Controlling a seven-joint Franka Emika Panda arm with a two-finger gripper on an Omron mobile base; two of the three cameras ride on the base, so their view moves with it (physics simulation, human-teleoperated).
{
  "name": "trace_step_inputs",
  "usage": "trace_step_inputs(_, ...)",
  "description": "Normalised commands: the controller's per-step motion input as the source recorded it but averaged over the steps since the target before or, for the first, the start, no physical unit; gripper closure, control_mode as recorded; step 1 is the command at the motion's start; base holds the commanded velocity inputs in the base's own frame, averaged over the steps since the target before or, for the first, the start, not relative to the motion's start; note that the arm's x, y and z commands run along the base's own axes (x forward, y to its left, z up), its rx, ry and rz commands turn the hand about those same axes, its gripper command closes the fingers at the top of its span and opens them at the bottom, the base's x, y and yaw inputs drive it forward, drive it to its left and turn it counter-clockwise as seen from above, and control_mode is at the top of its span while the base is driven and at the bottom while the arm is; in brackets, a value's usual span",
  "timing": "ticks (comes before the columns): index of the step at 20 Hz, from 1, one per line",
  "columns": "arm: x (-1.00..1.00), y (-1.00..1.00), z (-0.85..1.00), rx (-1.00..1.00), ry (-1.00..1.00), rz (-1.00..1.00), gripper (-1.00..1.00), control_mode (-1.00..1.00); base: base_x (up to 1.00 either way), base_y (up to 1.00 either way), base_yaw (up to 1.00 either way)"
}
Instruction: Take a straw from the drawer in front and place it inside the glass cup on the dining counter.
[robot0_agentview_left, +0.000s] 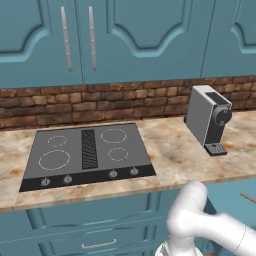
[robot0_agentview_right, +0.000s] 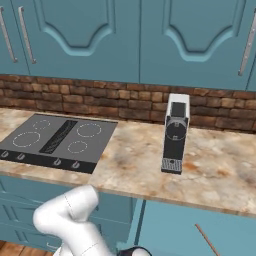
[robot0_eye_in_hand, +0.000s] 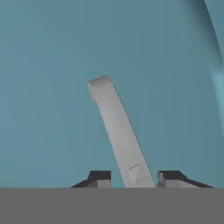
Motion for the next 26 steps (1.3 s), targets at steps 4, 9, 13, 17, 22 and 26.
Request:
trace_step_inputs(4,-0.57,-0.39,0.11,0.10,0.00,0.00,-1.00,-1.00,0.00,0.00,0.00)
trace_step_inputs(9,-0.34,-0.09,0.50,0.11,0.05,0.00,-1.00,-1.00,0.00,0.00,0.00)
trace_step_inputs(13,-0.89,0.00,0.93,0.00,0.27,0.00,-1.00,-1.00,0.00,0.00,0.00)
trace_step_inputs(17,-0.74,0.02,1.00,-0.11,0.52,0.00,-1.00,-1.00,0.00,0.00,0.00)
trace_step_inputs(22,-0.43,0.09,0.95,-0.18,0.70,0.00,-1.00,-1.00,0.00,0.00,0.00)
trace_step_inputs(26,-0.35,0.31,0.94,-0.24,0.71,0.00,-1.00,-1.00,0.00,0.00,0.00)
